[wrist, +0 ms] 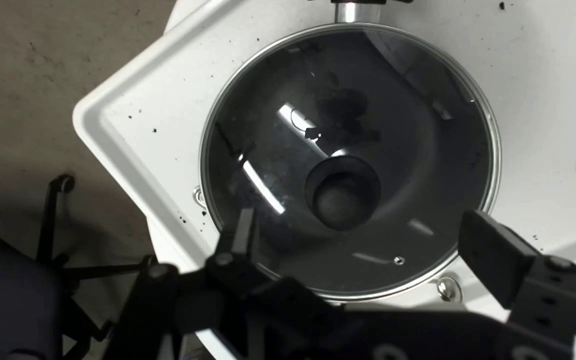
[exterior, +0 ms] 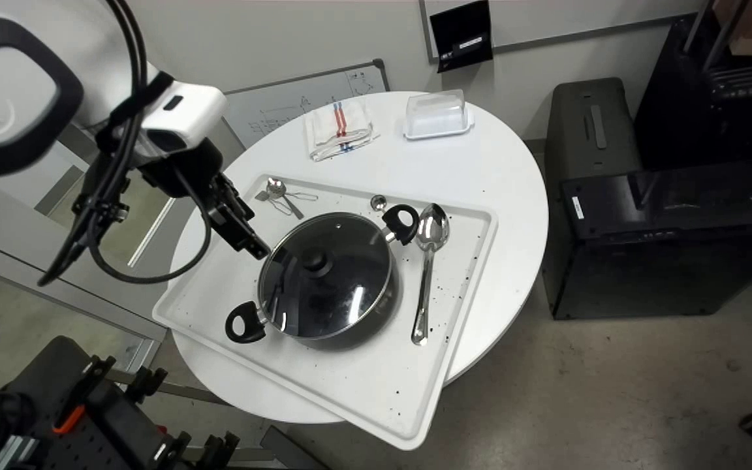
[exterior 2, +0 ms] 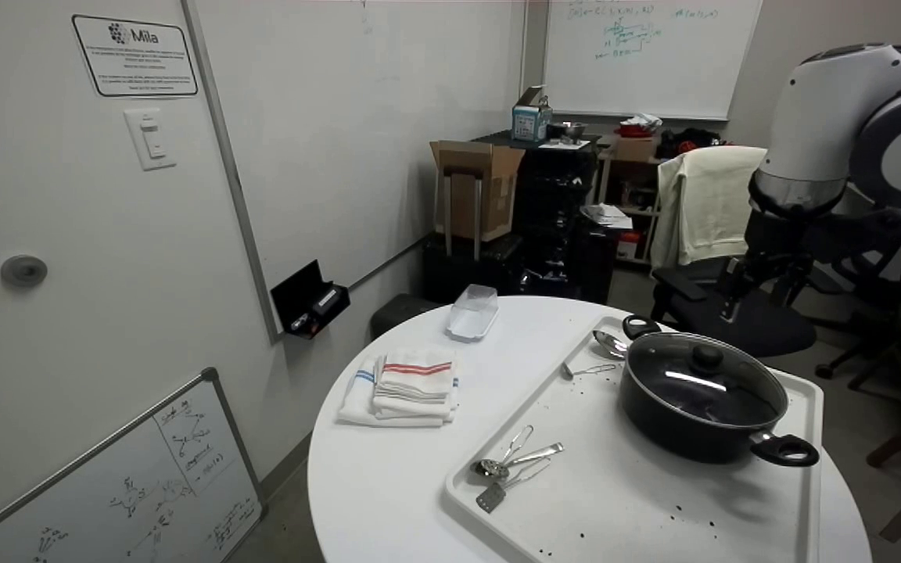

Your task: Remove the lid from the pot and put it on the table

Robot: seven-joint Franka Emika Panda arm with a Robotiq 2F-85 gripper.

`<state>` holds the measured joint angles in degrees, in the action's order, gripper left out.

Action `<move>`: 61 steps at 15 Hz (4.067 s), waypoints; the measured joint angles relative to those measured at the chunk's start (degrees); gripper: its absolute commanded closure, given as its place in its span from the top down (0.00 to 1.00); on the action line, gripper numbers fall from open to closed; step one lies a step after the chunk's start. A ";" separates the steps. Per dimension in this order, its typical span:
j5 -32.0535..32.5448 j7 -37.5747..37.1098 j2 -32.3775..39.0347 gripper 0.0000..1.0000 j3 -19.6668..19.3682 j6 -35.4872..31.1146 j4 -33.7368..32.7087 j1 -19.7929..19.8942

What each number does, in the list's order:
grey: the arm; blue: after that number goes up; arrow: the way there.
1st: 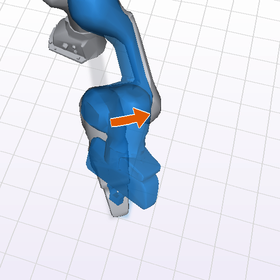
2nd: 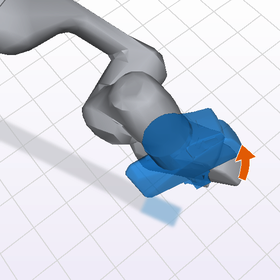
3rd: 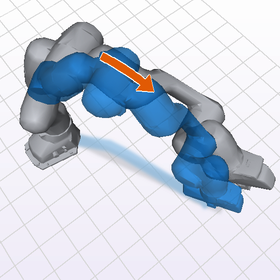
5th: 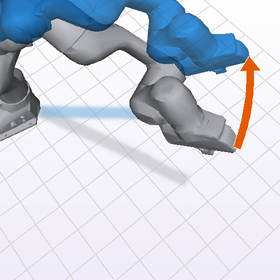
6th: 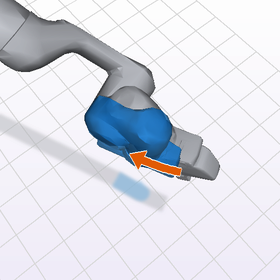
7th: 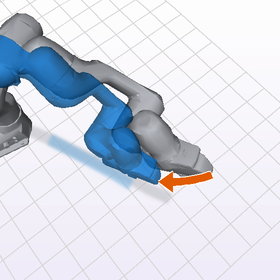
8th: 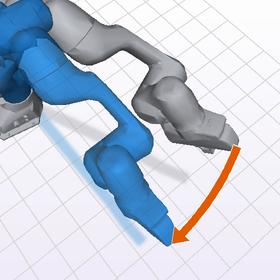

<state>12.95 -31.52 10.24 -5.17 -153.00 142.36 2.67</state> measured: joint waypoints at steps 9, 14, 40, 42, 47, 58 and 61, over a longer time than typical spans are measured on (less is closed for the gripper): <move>-0.35 -1.72 9.30 1.00 -5.41 -6.69 -2.02 -3.23; -2.76 -1.90 14.37 1.00 -7.21 -9.46 -5.25 -6.04; -10.69 -1.61 21.54 0.25 -8.16 -9.99 -11.10 -9.01; -10.63 -1.26 20.96 0.25 -8.53 -10.17 -10.74 -9.46; -9.72 -1.24 15.07 0.25 -12.25 -11.14 -7.67 -14.03; -1.81 -1.56 9.11 0.25 -12.40 -10.62 -5.07 -20.20; 1.48 -2.59 9.11 0.25 -11.93 -10.27 -5.09 -23.71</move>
<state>14.43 -34.11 19.35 -17.10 -163.28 137.27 -21.04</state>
